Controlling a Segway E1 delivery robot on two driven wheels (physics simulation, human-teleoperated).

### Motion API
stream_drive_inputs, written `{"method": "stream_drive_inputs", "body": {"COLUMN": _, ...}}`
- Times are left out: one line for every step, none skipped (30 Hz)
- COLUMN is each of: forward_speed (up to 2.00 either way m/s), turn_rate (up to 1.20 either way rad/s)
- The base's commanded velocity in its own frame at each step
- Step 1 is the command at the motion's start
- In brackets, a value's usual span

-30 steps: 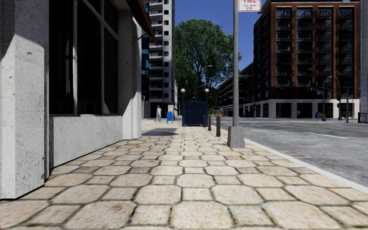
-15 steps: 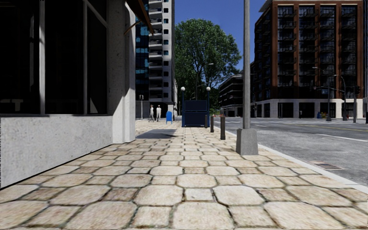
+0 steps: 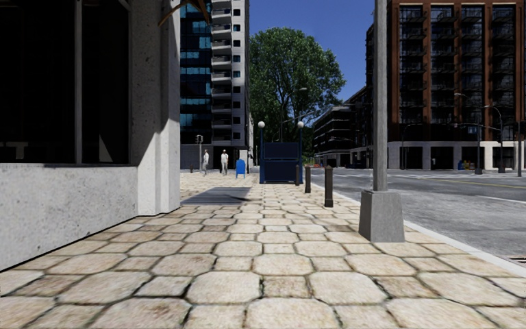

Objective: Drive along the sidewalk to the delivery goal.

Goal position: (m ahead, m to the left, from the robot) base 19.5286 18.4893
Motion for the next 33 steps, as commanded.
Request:
{"method": "stream_drive_inputs", "body": {"forward_speed": 2.0, "turn_rate": 0.0}}
{"method": "stream_drive_inputs", "body": {"forward_speed": 2.0, "turn_rate": 0.0}}
{"method": "stream_drive_inputs", "body": {"forward_speed": 2.0, "turn_rate": 0.0}}
{"method": "stream_drive_inputs", "body": {"forward_speed": 2.0, "turn_rate": 0.0}}
{"method": "stream_drive_inputs", "body": {"forward_speed": 2.0, "turn_rate": 0.0}}
{"method": "stream_drive_inputs", "body": {"forward_speed": 2.0, "turn_rate": 0.0}}
{"method": "stream_drive_inputs", "body": {"forward_speed": 2.0, "turn_rate": 0.0}}
{"method": "stream_drive_inputs", "body": {"forward_speed": 2.0, "turn_rate": 0.0}}
{"method": "stream_drive_inputs", "body": {"forward_speed": 2.0, "turn_rate": 0.0}}
{"method": "stream_drive_inputs", "body": {"forward_speed": 2.0, "turn_rate": 0.0}}
{"method": "stream_drive_inputs", "body": {"forward_speed": 2.0, "turn_rate": 0.0}}
{"method": "stream_drive_inputs", "body": {"forward_speed": 2.0, "turn_rate": 0.0}}
{"method": "stream_drive_inputs", "body": {"forward_speed": 2.0, "turn_rate": 0.0}}
{"method": "stream_drive_inputs", "body": {"forward_speed": 2.0, "turn_rate": 0.0}}
{"method": "stream_drive_inputs", "body": {"forward_speed": 2.0, "turn_rate": 0.0}}
{"method": "stream_drive_inputs", "body": {"forward_speed": 2.0, "turn_rate": 0.0}}
{"method": "stream_drive_inputs", "body": {"forward_speed": 2.0, "turn_rate": 0.0}}
{"method": "stream_drive_inputs", "body": {"forward_speed": 2.0, "turn_rate": 0.0}}
{"method": "stream_drive_inputs", "body": {"forward_speed": 2.0, "turn_rate": 0.0}}
{"method": "stream_drive_inputs", "body": {"forward_speed": 2.0, "turn_rate": 0.0}}
{"method": "stream_drive_inputs", "body": {"forward_speed": 2.0, "turn_rate": 0.0}}
{"method": "stream_drive_inputs", "body": {"forward_speed": 2.0, "turn_rate": 0.0}}
{"method": "stream_drive_inputs", "body": {"forward_speed": 2.0, "turn_rate": 0.0}}
{"method": "stream_drive_inputs", "body": {"forward_speed": 2.0, "turn_rate": 0.0}}
{"method": "stream_drive_inputs", "body": {"forward_speed": 2.0, "turn_rate": 0.0}}
{"method": "stream_drive_inputs", "body": {"forward_speed": 2.0, "turn_rate": 0.0}}
{"method": "stream_drive_inputs", "body": {"forward_speed": 2.0, "turn_rate": 0.0}}
{"method": "stream_drive_inputs", "body": {"forward_speed": 2.0, "turn_rate": 0.0}}
{"method": "stream_drive_inputs", "body": {"forward_speed": 2.0, "turn_rate": 0.0}}
{"method": "stream_drive_inputs", "body": {"forward_speed": 2.0, "turn_rate": 0.0}}
{"method": "stream_drive_inputs", "body": {"forward_speed": 2.0, "turn_rate": 0.0}}
{"method": "stream_drive_inputs", "body": {"forward_speed": 2.0, "turn_rate": 0.0}}
{"method": "stream_drive_inputs", "body": {"forward_speed": 2.0, "turn_rate": 0.0}}
